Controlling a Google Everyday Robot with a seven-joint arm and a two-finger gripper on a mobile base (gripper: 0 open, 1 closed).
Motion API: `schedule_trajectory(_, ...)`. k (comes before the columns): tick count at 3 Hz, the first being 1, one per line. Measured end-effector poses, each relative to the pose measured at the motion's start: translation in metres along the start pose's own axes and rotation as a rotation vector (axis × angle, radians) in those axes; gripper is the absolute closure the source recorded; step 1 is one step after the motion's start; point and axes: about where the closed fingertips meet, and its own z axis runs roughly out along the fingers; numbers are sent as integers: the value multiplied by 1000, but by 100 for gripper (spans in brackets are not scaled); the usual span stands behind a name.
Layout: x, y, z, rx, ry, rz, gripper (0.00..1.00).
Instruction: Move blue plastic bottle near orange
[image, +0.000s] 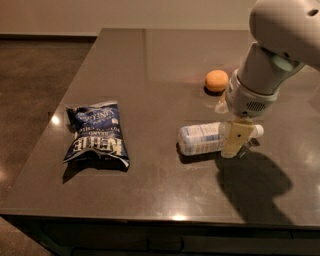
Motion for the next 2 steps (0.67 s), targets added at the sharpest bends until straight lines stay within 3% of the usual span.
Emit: schedule_trajectory(2, -1, -6, -2, -21, 17, 17, 72)
